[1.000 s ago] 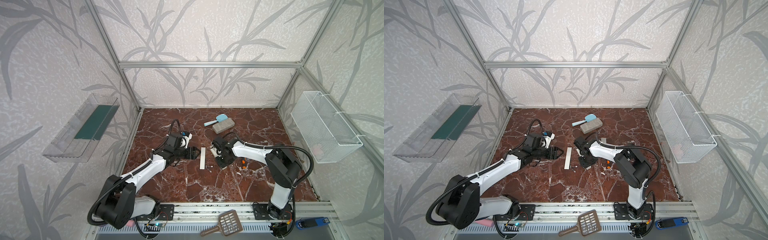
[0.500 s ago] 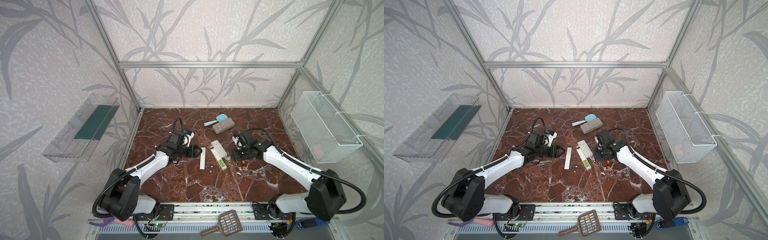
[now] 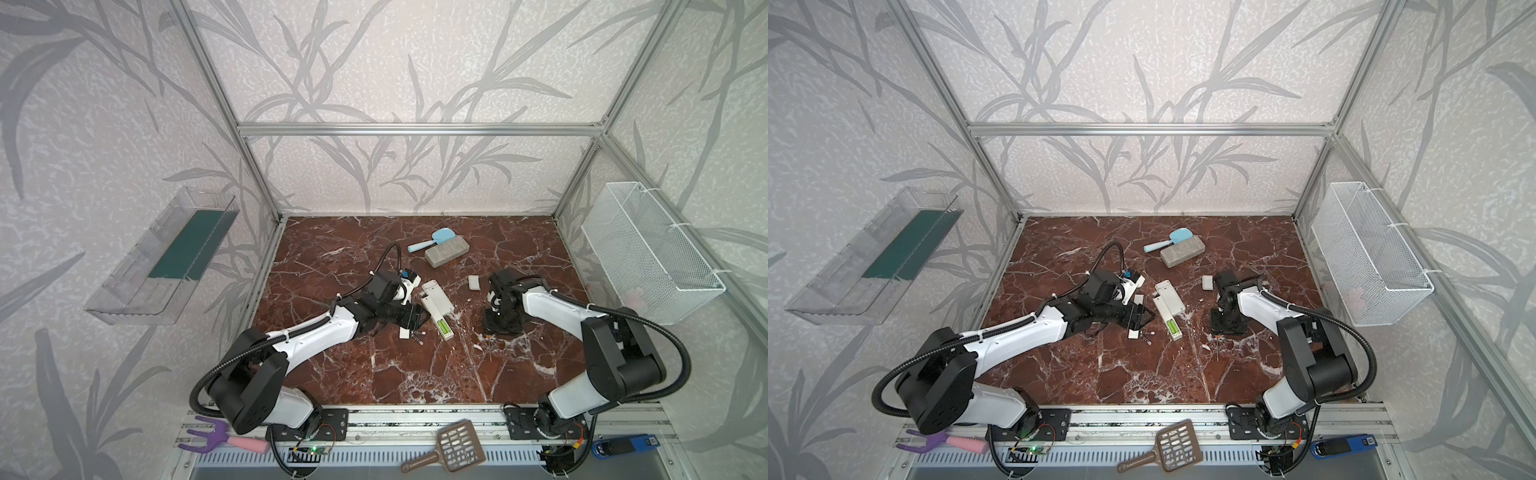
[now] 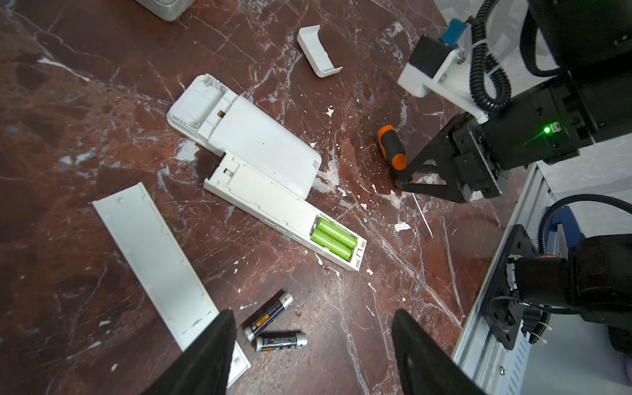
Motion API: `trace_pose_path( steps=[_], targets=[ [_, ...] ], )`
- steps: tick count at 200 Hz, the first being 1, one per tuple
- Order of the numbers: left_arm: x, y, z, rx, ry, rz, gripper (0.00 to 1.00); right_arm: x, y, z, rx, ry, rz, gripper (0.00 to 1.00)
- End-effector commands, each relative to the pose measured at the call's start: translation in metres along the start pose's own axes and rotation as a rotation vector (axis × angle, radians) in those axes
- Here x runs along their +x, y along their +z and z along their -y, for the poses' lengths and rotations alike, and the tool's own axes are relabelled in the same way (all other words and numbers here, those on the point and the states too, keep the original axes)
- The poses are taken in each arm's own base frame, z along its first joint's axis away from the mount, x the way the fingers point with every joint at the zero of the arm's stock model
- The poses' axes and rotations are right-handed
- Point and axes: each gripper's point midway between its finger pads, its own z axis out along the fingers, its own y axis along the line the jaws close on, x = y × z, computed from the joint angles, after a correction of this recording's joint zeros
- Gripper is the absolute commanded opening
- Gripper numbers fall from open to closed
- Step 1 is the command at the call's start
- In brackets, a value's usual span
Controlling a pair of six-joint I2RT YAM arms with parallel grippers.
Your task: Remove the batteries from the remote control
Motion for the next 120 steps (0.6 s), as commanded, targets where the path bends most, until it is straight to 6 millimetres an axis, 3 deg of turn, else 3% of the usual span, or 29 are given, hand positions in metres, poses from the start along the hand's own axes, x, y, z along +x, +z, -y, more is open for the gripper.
trace_pose_path(
  steps=[1,24,47,75,120],
  targets=[
    [-0.019,0.002,0.008,0.002,0.04,0.047,0.72,-0.003,0.01,-0.007,-0.038,0.003,-0.024,0.37],
    [-0.02,0.005,0.009,-0.001,0.052,0.043,0.72,-0.006,0.006,-0.005,-0.021,-0.014,-0.006,0.15],
    [-0.023,0.003,0.009,-0.007,0.074,0.053,0.72,-0.012,-0.012,-0.004,-0.015,-0.038,0.063,0.01],
    [-0.033,-0.007,0.014,-0.006,0.123,0.103,0.73,-0.025,-0.052,-0.019,-0.095,-0.082,0.218,0.0],
    [-0.062,-0.033,0.042,0.008,0.247,0.279,0.72,-0.044,-0.149,-0.075,-0.382,-0.155,0.59,0.0]
  ],
)
